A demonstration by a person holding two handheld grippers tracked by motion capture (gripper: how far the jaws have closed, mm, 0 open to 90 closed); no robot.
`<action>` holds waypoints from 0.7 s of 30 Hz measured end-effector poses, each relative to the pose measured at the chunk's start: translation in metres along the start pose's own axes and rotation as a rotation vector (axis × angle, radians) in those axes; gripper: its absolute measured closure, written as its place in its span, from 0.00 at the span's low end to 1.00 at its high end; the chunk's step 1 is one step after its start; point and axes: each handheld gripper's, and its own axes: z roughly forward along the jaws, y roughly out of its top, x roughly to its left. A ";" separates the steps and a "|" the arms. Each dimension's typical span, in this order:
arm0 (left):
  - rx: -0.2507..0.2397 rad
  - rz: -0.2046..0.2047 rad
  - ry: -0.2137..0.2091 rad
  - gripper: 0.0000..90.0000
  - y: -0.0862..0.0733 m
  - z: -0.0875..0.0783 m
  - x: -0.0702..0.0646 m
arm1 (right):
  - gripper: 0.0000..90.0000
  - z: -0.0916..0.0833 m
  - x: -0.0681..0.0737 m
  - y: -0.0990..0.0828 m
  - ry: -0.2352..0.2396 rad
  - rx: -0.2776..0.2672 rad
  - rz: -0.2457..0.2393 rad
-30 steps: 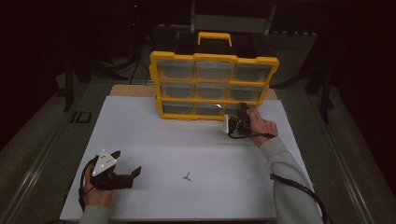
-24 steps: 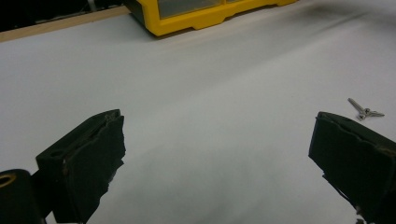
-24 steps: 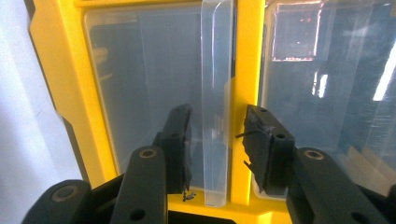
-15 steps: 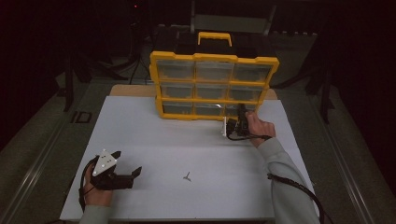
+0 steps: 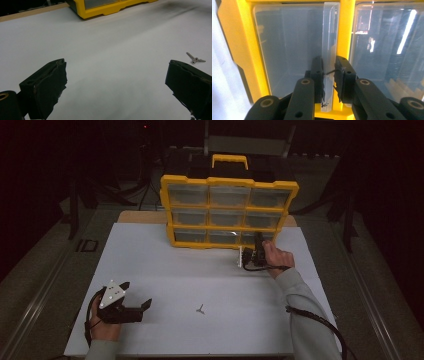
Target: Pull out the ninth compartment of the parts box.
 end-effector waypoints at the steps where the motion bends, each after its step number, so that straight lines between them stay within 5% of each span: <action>1: 0.000 0.000 0.000 0.05 0.000 0.000 0.000 | 0.87 0.000 0.000 0.000 -0.002 0.000 -0.001; 21: 0.003 -0.002 -0.001 0.05 0.000 0.000 0.000 | 0.80 0.000 0.001 0.001 0.009 -0.015 -0.032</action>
